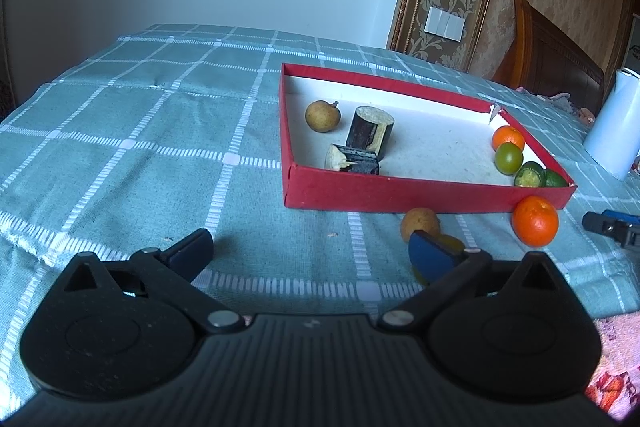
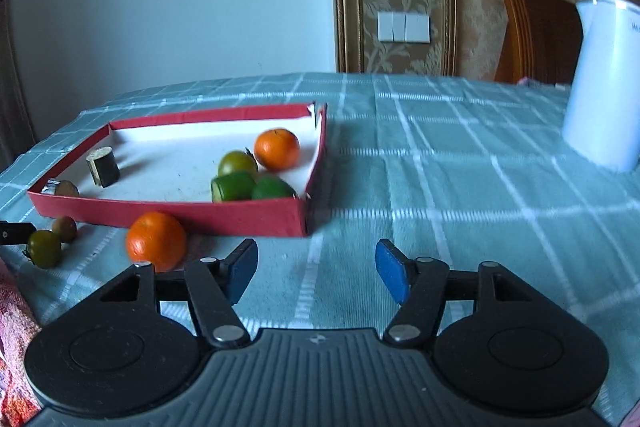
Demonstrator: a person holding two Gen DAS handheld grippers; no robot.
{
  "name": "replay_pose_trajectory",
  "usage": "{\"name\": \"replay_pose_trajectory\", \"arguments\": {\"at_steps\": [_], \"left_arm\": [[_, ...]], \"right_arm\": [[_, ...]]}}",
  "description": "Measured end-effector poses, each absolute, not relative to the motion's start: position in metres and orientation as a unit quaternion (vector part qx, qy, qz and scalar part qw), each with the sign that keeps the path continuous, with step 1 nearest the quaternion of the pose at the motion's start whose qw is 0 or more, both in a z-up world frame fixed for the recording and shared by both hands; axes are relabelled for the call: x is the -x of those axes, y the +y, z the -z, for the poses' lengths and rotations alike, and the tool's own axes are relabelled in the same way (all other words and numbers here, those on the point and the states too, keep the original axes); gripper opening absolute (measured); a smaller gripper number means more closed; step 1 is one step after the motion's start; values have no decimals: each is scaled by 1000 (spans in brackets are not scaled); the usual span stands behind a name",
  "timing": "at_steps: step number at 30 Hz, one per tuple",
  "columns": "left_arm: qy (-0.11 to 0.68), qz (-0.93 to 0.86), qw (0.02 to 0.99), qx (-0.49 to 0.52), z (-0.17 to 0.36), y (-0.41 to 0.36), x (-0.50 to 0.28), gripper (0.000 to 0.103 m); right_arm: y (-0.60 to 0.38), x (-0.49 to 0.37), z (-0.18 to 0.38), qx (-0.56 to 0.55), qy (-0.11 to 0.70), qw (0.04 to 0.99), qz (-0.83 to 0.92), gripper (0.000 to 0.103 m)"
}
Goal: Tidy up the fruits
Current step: 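Grasp the green tomato with the right gripper and drop it into the tray, then move the left tool to the dark green tomato and grasp it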
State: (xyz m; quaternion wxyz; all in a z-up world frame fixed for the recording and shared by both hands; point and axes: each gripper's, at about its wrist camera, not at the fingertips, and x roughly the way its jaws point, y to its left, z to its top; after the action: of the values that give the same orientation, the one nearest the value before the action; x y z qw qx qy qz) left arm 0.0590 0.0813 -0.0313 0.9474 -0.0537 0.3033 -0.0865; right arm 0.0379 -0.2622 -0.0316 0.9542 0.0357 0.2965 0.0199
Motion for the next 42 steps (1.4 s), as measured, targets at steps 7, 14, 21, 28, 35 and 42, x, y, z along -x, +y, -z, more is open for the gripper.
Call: {"name": "replay_pose_trajectory", "arguments": {"at_steps": [7, 14, 21, 28, 35, 42], "left_arm": [[285, 95, 952, 52, 16, 69, -41, 103], [266, 109, 958, 4, 5, 40, -28, 103], [282, 111, 953, -4, 15, 29, -33, 103], [290, 99, 951, -30, 27, 14, -38, 100], [300, 102, 948, -19, 32, 18, -42, 77], [300, 106, 948, -19, 29, 10, -44, 43]], "right_arm": [[-263, -42, 38, -39, 318, 947, -20, 66], [-266, -42, 39, -50, 322, 945, -19, 70], [-267, -42, 39, -51, 324, 945, -21, 72], [-268, -42, 39, -56, 322, 945, -21, 76], [-268, -42, 39, -58, 322, 945, -21, 76], [-269, -42, 40, -62, 322, 944, -22, 76]]}}
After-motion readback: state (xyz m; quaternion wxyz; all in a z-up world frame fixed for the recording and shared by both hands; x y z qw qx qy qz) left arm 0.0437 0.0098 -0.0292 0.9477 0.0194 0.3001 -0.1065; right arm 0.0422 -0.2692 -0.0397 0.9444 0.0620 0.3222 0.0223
